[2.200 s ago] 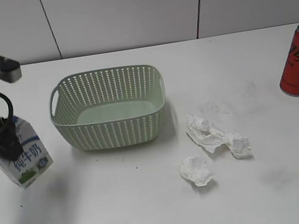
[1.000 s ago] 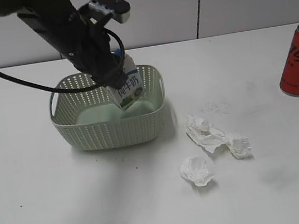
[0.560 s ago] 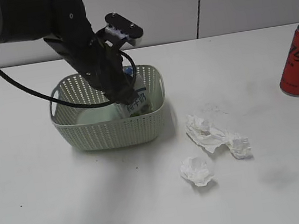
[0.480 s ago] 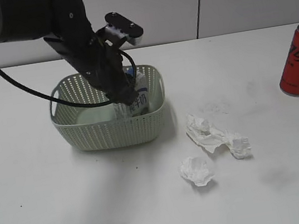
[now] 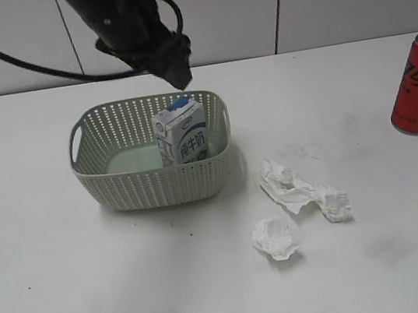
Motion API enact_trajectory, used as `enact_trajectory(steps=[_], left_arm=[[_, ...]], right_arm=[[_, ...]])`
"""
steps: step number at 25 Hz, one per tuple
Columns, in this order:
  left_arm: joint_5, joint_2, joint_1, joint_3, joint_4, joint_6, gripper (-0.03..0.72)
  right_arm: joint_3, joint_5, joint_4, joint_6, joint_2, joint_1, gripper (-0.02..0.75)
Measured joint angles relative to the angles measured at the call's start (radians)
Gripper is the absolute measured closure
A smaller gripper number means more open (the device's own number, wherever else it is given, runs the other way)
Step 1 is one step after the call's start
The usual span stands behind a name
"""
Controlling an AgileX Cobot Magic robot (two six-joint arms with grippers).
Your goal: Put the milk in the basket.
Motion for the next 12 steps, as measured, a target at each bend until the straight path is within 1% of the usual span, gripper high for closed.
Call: enact_trajectory(steps=[4, 7, 10, 12], left_arm=[[0.164, -0.022, 0.042, -0.110, 0.096, -0.161, 0.097], [0.221, -0.040, 0.089, -0.127, 0.159, -0.244, 0.097], [0.232, -0.043, 0.146, -0.119, 0.159, -0.323, 0.099], [0.232, -0.054, 0.184, -0.095, 0.150, -0.351, 0.099]], right_arm=[[0.000, 0.000, 0.000, 0.000, 0.000, 0.000, 0.154], [0.000, 0.000, 0.000, 0.000, 0.000, 0.000, 0.154], [0.000, 0.000, 0.000, 0.000, 0.000, 0.000, 0.154], [0.000, 0.000, 0.000, 0.000, 0.000, 0.000, 0.154]])
